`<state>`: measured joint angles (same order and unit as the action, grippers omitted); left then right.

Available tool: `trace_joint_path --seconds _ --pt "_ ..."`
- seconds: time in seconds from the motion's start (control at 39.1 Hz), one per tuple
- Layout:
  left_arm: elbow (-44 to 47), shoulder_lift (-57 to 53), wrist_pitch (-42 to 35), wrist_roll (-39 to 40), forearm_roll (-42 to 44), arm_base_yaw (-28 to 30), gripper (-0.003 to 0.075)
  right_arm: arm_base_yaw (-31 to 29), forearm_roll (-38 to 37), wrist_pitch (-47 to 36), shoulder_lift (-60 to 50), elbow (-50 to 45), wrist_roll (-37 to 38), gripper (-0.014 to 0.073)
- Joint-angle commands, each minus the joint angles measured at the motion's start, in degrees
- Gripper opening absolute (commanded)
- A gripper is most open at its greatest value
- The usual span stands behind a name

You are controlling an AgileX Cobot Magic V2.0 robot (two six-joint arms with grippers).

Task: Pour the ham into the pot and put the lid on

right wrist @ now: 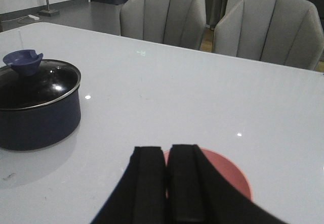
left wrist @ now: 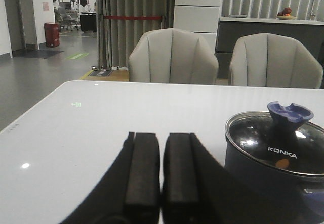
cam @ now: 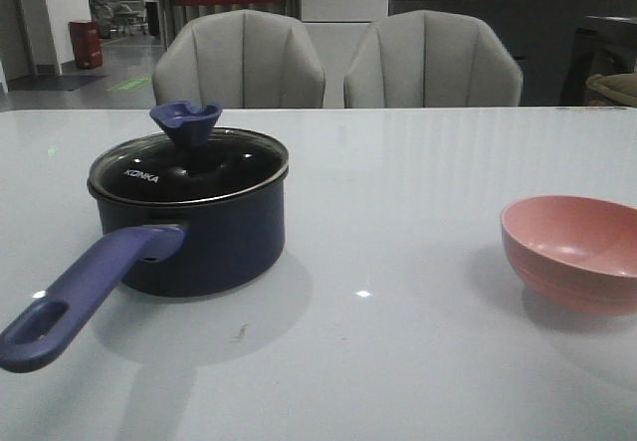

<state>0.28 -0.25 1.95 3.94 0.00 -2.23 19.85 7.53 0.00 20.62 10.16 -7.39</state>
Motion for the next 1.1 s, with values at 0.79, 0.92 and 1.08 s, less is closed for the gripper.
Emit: trace_joint_path --seconds 0.79,0.92,1.08 --pt "1.2 -1.1 -4.9 -0.1 -0.6 0.1 0.0113 -11.3 -9.5 -2.2 -22.3 -11.4 6.1 0.0147" --pt "1.2 -1.1 -4.9 -0.1 -0.6 0.1 0.0113 -13.3 -10.3 -2.0 -22.3 -11.4 6.0 0.0147" --pt "1.2 -1.1 -4.9 -0.1 -0.6 0.1 0.0113 -13.9 -10.3 -2.0 -22.3 -11.4 6.2 0.0147"
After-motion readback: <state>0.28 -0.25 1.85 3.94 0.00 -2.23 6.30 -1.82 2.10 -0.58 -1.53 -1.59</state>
